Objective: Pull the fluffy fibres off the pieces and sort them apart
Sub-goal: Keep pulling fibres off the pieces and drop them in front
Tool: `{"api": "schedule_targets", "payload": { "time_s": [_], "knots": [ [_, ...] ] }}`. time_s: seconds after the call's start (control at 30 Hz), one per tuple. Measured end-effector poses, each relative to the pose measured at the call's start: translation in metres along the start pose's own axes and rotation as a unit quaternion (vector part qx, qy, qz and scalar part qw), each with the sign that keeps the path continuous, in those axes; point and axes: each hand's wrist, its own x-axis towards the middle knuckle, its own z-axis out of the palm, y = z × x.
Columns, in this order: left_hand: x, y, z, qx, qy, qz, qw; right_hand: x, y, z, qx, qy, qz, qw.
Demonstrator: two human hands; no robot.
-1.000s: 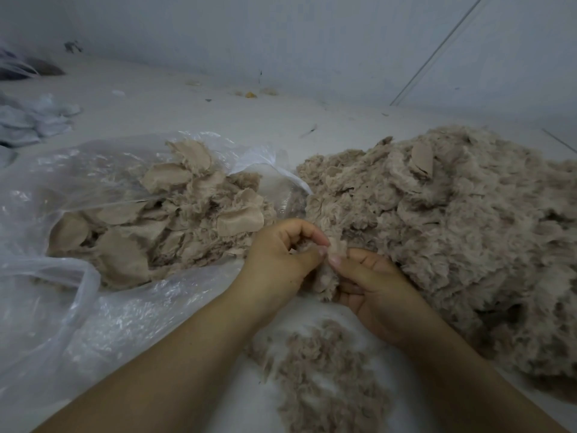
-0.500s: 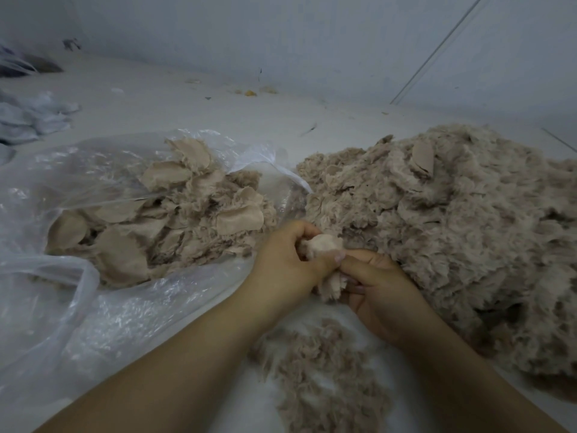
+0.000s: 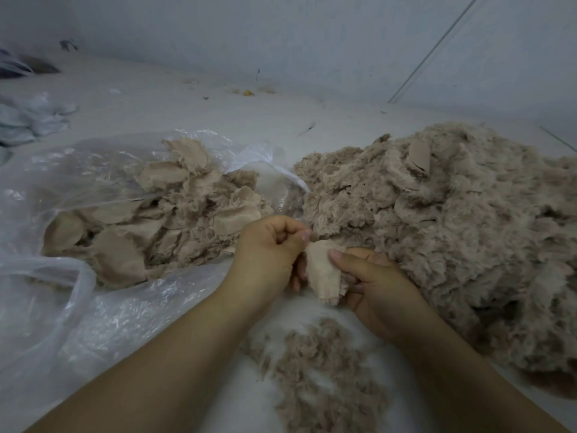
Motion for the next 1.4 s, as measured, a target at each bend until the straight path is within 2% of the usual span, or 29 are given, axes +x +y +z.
{"api": "schedule_targets", "payload": {
  "time_s": [0.13, 0.2, 0.23, 0.27, 0.3, 0.37, 0.4, 0.43, 0.57, 0.7, 0.83, 0.97, 1.1, 1.4],
  "knots": [
    [0.005, 0.004, -0.007, 0.034, 0.070, 0.027, 0.997, -0.001, -0.003, 0.004, 0.058, 0.055, -0.001, 0.997],
    [0.005, 0.008, -0.014, 0.053, 0.055, 0.034, 0.996, 0.000, -0.004, 0.005, 0.088, 0.074, 0.005, 0.993],
    [0.006, 0.011, -0.017, 0.057, 0.012, 0.028, 0.998, -0.001, -0.005, 0.005, 0.092, 0.082, 0.010, 0.992],
    [0.005, 0.015, -0.022, 0.056, -0.065, 0.010, 0.996, -0.001, -0.005, 0.006, 0.099, 0.088, 0.014, 0.991],
    [0.004, 0.019, -0.026, 0.051, -0.173, -0.022, 0.983, -0.002, -0.004, 0.006, 0.101, 0.093, 0.020, 0.990],
    [0.001, 0.027, -0.032, 0.078, -0.389, -0.103, 0.912, -0.004, -0.004, 0.007, 0.098, 0.100, 0.028, 0.990],
    [-0.001, 0.028, -0.033, 0.117, -0.442, -0.123, 0.881, -0.004, -0.004, 0.006, 0.090, 0.102, 0.030, 0.990],
    [-0.002, 0.027, -0.032, 0.157, -0.445, -0.128, 0.872, -0.004, -0.004, 0.006, 0.076, 0.104, 0.032, 0.991],
    [-0.006, 0.021, -0.018, 0.242, -0.293, -0.103, 0.919, -0.004, -0.006, 0.009, 0.073, 0.100, 0.037, 0.992],
    [-0.001, 0.016, -0.013, 0.210, -0.126, -0.057, 0.968, -0.005, -0.006, 0.011, 0.094, 0.117, 0.043, 0.988],
    [-0.002, 0.011, -0.007, 0.194, -0.104, -0.020, 0.975, -0.004, -0.005, 0.009, 0.089, 0.096, 0.038, 0.991],
    [-0.002, 0.008, -0.005, 0.145, -0.079, -0.009, 0.986, -0.006, -0.004, 0.007, 0.049, 0.014, 0.028, 0.998],
    [0.000, 0.009, -0.005, 0.095, -0.056, -0.018, 0.994, -0.005, -0.004, 0.006, 0.008, 0.037, 0.022, 0.999],
    [0.002, 0.007, -0.007, 0.043, 0.009, 0.018, 0.999, -0.004, -0.005, 0.009, 0.022, 0.076, 0.022, 0.997]
  ]
}}
